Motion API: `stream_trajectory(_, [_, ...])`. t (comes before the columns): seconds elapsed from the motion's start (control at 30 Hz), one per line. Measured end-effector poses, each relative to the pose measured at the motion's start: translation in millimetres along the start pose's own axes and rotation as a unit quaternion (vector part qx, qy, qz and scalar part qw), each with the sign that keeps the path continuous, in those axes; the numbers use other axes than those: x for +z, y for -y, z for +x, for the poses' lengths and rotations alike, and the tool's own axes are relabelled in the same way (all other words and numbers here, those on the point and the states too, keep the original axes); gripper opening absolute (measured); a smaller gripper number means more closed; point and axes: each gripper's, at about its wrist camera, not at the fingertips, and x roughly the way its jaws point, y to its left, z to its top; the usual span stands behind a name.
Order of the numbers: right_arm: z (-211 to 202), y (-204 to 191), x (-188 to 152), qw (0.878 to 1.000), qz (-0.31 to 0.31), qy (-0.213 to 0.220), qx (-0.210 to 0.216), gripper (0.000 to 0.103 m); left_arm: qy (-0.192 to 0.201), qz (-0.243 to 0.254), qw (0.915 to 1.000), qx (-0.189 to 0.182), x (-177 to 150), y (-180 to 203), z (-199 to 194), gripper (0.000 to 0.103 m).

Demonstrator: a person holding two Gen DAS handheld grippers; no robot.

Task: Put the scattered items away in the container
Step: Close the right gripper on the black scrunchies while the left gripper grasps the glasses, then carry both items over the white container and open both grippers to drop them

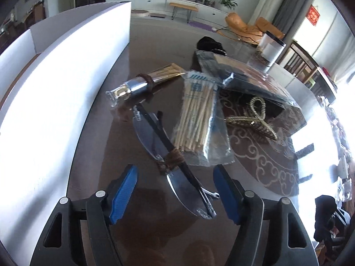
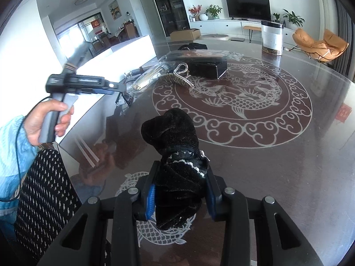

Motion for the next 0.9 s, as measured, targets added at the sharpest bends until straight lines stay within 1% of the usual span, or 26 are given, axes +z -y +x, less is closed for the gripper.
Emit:
stream_trajectory(0.03, [-1.5,-1.2,0.2,1.0,0.001,0.002,0.001,0.037,0.002,-0.003,1.0,-0.003,-1.5,-1.6,0.4,0.033])
stream_trajectory(0.07, [-2.9,-2.0,0.1,1.0,0.002,0.003,0.002,0.037,0.002,-0.004,1.0,-0.003,-4.5,-2.5,-0.1,0.019])
stream_trajectory(0.1, [-4.0,-2.8,-0.2,1.0,0.002,0.004,0.002,0.037,0.008,-0.002,0.9999,-0.007,-8.8,-3.2,-3.9,0.017])
stream_trajectory(0.13, [-4.9,-3.8,-1.1,1.0,0.0,0.003,0.001,0.037,0.01,0.003,0.9999,-0.009,-12.7,-3.0,-7.7,0.008])
stream_trajectory(0.23, [-5.8,-4.4,-4.5,1.0,-0.005,0.0,0.0,0.037,0.013,0.021,0.9995,-0.017,-30.3,1.2,-27.2,0.007])
stream_trajectory(0.37, [-6.3,-1.7,-7.7,1.0,-0.003,-0.006,-0.003,0.037,0.002,0.037,0.9988,-0.034,-67.0,12.5,-59.8,0.007])
stream_trajectory(0.43, [-8.0,-1.0,-9.3,1.0,-0.001,-0.009,-0.004,0.037,0.009,0.035,0.9984,-0.044,-83.1,14.8,-77.7,0.007])
stream_trajectory(0.5, [-10.1,-2.6,-9.6,1.0,-0.003,-0.009,-0.001,0.037,0.024,0.021,0.9981,-0.053,-94.1,13.5,-96.4,0.007])
stream_trajectory(0.6, [-9.7,-10.3,-4.6,1.0,-0.017,-0.012,0.004,0.037,0.054,-0.006,0.9958,-0.073,-98.5,9.7,-122.3,0.007])
stream_trajectory(0.67, [-10.6,-16.6,2.2,1.0,-0.019,-0.009,0.013,0.037,0.073,-0.02,0.9932,-0.088,-94.2,4.8,-138.5,0.007])
stream_trajectory(0.73, [-13.7,-25.3,12.2,0.999,-0.026,0.0,0.022,0.037,0.102,-0.036,0.9892,-0.099,-90.0,-8.5,-167.4,0.007])
stream_trajectory(0.83, [-18.3,-51.7,36.9,0.997,-0.066,0.017,0.032,0.037,0.139,-0.05,0.9854,-0.084,-79.7,-38.1,-209.0,0.007])
stream_trajectory(0.9, [-17.7,-75.6,57.8,0.994,-0.097,0.028,0.047,0.037,0.16,-0.064,0.9834,-0.057,-73.1,-68.3,-233.2,0.007])
